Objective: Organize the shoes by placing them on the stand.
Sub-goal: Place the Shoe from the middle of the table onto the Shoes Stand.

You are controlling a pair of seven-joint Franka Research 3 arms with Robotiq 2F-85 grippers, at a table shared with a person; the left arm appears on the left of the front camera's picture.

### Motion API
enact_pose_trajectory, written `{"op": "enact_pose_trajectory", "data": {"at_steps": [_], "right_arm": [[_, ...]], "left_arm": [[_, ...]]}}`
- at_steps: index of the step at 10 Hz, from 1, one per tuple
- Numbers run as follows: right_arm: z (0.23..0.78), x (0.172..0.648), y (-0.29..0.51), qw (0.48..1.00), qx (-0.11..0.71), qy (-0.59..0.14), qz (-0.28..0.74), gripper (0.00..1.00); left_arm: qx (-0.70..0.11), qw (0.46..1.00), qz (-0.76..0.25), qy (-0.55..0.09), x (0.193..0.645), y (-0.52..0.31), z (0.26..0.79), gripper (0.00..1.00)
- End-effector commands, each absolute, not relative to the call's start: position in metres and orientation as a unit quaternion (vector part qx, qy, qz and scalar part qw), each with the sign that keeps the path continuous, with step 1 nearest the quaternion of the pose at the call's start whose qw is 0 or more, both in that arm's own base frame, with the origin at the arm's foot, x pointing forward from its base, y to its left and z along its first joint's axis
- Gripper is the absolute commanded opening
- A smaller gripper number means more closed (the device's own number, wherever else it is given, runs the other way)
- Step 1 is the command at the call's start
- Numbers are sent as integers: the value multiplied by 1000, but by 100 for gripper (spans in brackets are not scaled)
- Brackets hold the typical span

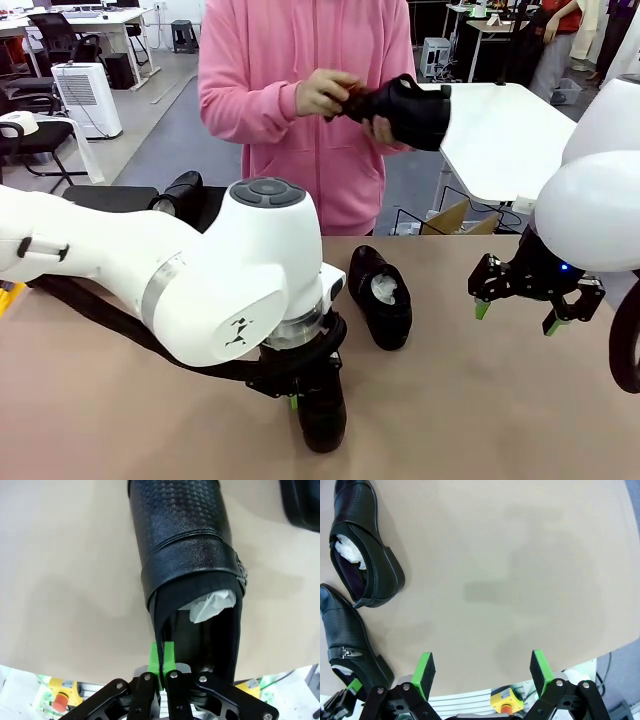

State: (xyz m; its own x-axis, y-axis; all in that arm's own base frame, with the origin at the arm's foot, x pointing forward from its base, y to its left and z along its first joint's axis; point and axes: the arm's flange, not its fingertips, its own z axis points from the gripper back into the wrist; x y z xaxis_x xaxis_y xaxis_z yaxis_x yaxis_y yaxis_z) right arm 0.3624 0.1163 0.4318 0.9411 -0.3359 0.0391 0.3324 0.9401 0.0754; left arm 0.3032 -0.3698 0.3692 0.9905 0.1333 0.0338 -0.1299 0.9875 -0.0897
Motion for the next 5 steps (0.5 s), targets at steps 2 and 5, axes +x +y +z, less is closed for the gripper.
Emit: {"op": "enact_pose_trajectory", "data": {"at_steps": [2,5], "right_arm": [[433,363,115,985,43,-29,-162,100],[433,363,115,985,43,-29,-162,100]], "left_arm": [[-108,992,-13,-68,297,-310,433,0],[-100,986,-54,-122,337,-244,458,0]]}}
